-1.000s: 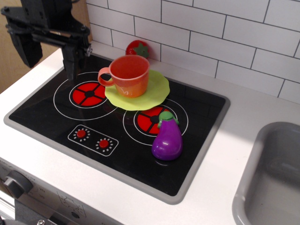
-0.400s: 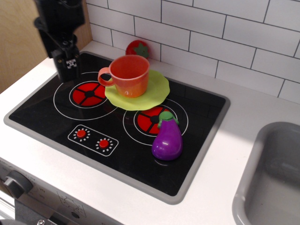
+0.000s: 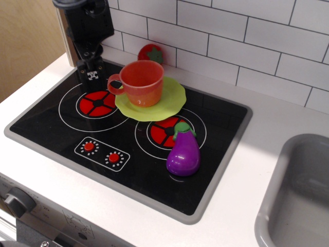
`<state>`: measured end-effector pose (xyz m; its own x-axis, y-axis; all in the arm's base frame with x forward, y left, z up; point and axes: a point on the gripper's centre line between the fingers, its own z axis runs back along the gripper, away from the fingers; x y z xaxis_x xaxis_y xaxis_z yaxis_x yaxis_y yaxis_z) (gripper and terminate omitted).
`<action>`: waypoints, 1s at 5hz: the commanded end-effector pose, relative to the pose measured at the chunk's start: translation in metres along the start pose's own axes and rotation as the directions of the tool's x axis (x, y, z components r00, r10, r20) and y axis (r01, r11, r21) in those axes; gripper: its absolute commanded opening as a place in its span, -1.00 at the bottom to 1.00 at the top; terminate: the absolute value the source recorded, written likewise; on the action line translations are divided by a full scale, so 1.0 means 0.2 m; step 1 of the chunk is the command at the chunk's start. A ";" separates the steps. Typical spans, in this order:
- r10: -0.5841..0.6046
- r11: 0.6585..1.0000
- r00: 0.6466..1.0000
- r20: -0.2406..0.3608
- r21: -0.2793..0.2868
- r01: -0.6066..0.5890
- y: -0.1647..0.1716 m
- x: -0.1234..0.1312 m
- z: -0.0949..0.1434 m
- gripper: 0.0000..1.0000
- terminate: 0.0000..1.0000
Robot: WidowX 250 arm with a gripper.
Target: Take cup off plate
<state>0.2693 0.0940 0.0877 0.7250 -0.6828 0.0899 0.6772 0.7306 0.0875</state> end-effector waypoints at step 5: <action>-0.075 0.997 0.996 0.043 0.020 0.075 0.03 0.14 -0.05 -1.00 -1.00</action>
<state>0.2865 0.0810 0.0642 0.6776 -0.7281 0.1034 0.7278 0.6841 0.0483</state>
